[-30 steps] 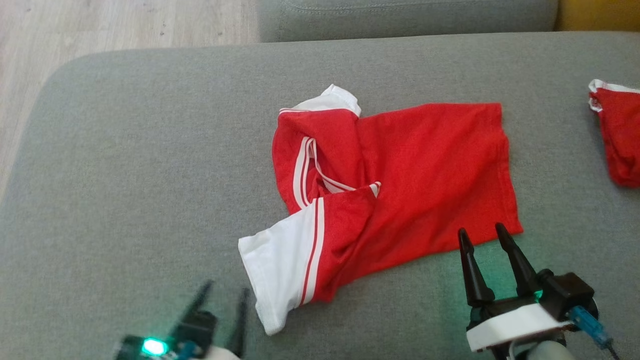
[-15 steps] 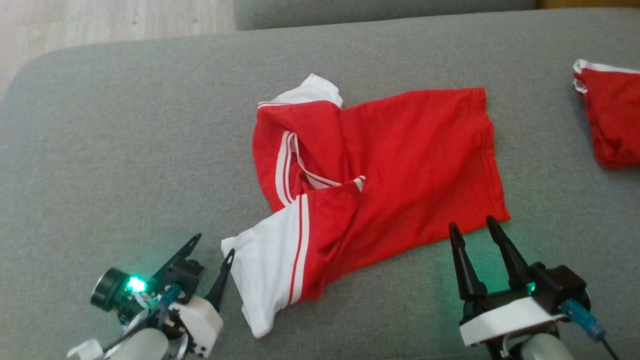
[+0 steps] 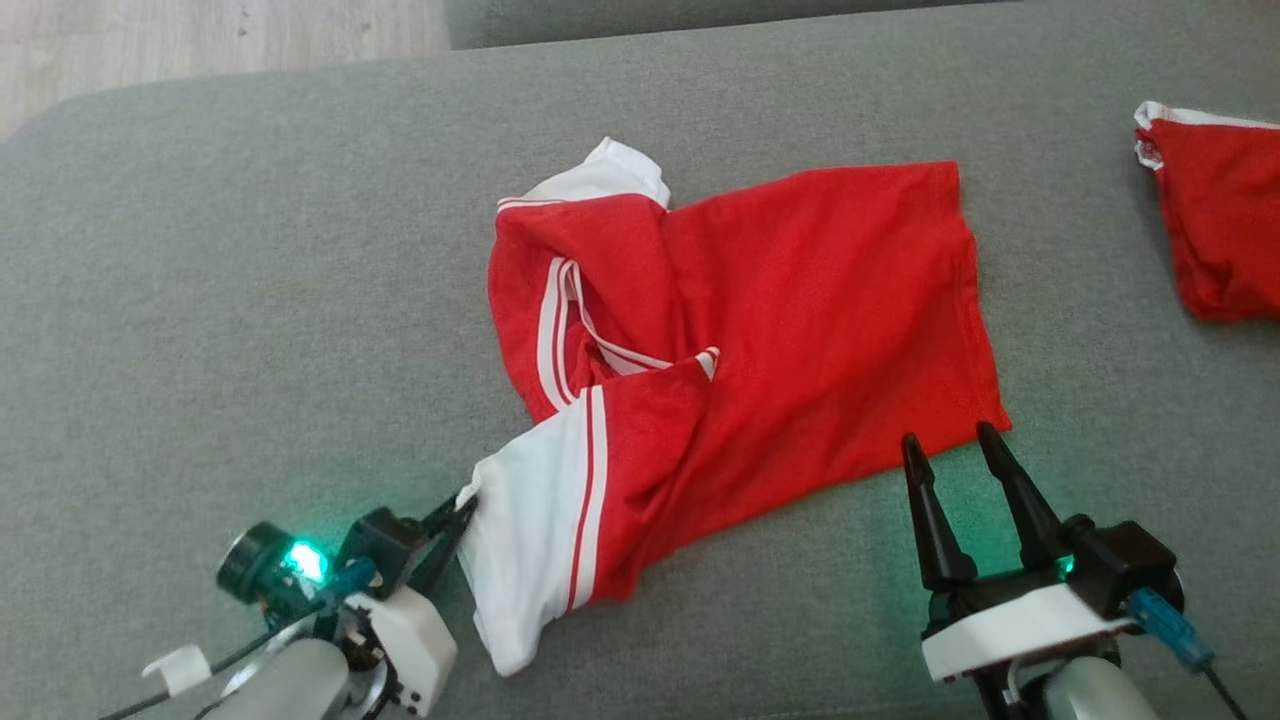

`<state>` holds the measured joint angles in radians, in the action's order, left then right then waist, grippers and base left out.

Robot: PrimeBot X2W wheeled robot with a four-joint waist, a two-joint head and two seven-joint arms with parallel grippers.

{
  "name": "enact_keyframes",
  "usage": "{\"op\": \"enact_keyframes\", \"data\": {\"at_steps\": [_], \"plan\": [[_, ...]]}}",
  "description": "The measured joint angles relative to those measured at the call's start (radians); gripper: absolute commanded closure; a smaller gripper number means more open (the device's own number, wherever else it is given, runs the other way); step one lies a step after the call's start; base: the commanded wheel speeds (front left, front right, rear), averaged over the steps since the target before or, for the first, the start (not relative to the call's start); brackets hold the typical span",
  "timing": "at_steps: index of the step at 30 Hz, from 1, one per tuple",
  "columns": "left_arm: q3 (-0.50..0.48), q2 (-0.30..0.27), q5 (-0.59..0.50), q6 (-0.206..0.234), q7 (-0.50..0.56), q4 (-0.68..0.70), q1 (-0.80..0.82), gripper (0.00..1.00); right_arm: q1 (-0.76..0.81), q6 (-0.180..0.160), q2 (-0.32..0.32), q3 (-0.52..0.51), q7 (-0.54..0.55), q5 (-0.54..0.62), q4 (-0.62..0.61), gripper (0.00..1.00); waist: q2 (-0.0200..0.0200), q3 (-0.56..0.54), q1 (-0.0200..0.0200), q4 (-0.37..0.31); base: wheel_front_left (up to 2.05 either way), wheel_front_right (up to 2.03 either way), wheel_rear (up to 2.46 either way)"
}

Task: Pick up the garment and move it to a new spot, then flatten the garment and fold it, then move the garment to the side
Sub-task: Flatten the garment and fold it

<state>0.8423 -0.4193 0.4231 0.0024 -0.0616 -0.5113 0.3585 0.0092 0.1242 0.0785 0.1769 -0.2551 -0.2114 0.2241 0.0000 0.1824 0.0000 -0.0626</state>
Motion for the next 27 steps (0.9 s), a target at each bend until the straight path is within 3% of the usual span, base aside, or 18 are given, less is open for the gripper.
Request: {"op": "enact_keyframes", "data": {"at_steps": [4,6,13,16,20,27], "plan": [[-0.004,0.008,0.013,-0.002,-0.038,-0.014,0.003,1.00,0.000,0.000,0.000,-0.004,0.000,0.000,0.000,0.00,0.0000,-0.009,0.0001,0.009,0.00,0.00,0.00],[-0.035,0.016,0.034,0.030,-0.092,-0.018,-0.001,1.00,0.001,0.000,0.000,-0.009,0.000,0.000,0.000,0.00,0.0000,-0.016,0.0000,0.016,0.00,0.00,0.00],[-0.304,0.059,0.179,0.180,-0.187,0.112,-0.115,1.00,0.019,0.000,0.000,-0.047,0.000,0.005,0.031,0.00,0.0000,-0.033,0.0000,0.063,0.00,0.00,0.00],[-0.439,0.081,0.181,0.212,-0.188,0.212,-0.218,1.00,0.043,0.000,0.001,-0.067,0.000,0.012,0.060,0.00,0.0000,-0.035,-0.0001,0.091,0.00,0.00,0.00],[-0.540,0.118,0.130,0.216,-0.188,0.272,-0.306,1.00,0.046,0.000,0.020,-0.051,0.000,0.012,0.109,0.00,0.0000,-0.032,-0.0001,0.126,0.00,0.00,0.00],[-0.611,0.171,0.053,0.168,-0.188,0.287,-0.321,1.00,0.042,0.000,0.035,-0.051,0.000,0.004,0.182,0.00,0.0000,-0.027,0.0000,0.166,0.00,0.00,0.00]]}}
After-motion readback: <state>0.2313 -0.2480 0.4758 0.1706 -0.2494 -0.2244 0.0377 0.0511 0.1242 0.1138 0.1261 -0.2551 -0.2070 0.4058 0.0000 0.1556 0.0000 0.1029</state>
